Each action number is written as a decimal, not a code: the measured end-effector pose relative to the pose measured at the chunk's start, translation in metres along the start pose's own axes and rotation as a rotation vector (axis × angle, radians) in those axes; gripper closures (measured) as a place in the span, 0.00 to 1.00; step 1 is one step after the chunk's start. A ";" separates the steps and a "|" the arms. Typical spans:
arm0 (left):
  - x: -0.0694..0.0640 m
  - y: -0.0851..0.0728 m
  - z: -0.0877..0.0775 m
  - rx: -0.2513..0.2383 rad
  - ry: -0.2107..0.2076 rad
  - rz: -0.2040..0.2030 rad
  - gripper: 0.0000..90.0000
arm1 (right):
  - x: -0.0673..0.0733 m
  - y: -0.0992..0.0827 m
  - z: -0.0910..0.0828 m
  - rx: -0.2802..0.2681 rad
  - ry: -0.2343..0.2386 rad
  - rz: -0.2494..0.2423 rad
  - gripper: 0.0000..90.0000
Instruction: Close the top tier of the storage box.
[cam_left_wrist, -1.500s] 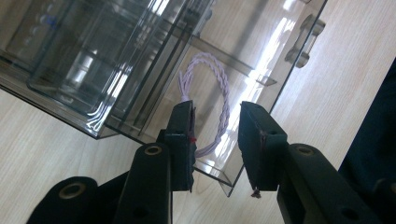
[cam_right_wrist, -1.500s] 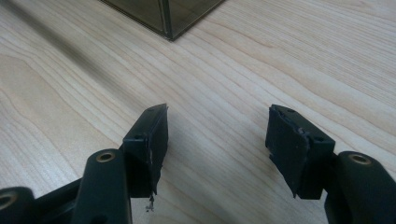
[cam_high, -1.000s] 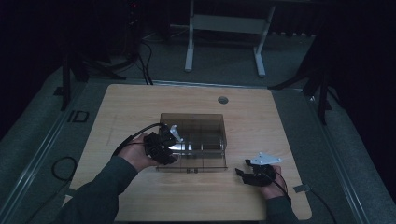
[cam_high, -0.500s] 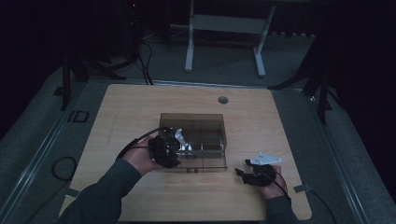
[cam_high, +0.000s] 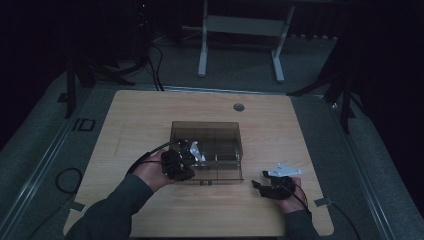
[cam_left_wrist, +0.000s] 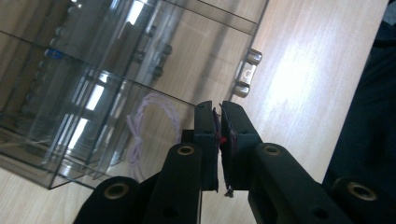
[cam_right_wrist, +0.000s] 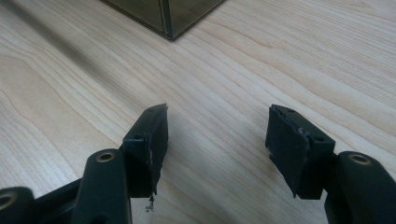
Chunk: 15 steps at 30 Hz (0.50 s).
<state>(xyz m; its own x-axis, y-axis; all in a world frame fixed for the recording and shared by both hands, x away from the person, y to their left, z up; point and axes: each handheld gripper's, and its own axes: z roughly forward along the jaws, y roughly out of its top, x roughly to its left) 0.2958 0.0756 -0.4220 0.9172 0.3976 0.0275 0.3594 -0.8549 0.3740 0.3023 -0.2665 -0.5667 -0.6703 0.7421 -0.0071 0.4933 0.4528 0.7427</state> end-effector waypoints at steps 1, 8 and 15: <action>0.000 0.000 0.000 0.000 0.000 0.000 0.97 | 0.000 0.000 0.000 0.000 0.000 0.000 0.44; -0.002 0.001 0.003 0.007 -0.006 0.007 1.00 | 0.000 0.000 0.000 0.000 0.000 -0.001 0.44; -0.005 0.001 0.006 0.005 -0.018 0.008 1.00 | 0.000 0.000 0.000 0.000 0.000 -0.001 0.44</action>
<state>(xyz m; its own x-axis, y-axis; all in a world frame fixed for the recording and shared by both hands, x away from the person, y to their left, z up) 0.2925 0.0701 -0.4276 0.9228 0.3850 0.0136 0.3532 -0.8597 0.3689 0.3023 -0.2665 -0.5668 -0.6709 0.7415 -0.0082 0.4923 0.4537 0.7428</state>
